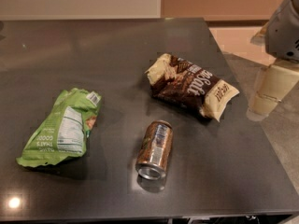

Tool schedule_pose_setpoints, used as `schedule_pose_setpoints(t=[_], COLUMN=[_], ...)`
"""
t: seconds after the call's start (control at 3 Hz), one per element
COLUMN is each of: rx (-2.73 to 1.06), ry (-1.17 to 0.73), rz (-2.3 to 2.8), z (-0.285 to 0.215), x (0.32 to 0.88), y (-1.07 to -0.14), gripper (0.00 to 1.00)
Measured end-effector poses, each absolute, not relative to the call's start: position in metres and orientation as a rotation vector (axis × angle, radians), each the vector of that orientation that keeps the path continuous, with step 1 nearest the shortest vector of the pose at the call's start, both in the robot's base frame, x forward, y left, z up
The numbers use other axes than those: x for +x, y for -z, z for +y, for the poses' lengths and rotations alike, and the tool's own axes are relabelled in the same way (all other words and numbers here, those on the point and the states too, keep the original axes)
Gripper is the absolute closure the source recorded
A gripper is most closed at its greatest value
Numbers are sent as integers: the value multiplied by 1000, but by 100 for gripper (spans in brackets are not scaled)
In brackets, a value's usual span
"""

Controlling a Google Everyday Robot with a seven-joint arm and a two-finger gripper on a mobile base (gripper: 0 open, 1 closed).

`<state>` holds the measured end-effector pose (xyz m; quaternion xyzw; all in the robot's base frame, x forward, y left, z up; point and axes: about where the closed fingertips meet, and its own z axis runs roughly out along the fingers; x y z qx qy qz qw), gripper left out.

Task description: Place orange can upright

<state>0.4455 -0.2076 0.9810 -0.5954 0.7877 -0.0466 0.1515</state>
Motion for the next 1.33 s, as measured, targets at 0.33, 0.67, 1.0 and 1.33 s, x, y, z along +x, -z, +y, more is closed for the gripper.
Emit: schedule_pose_setpoints(t=[0.33,0.67,1.0,1.33], rx=[-1695,-1619,-1510,-1371], ry=[95,43,66,166], rz=[2342,2423,2490,2561], z=[-175,-130,-94,-72], x=[464,480,485,480], y=[-972,-964,-959,-956], gripper=[0,0,0,0])
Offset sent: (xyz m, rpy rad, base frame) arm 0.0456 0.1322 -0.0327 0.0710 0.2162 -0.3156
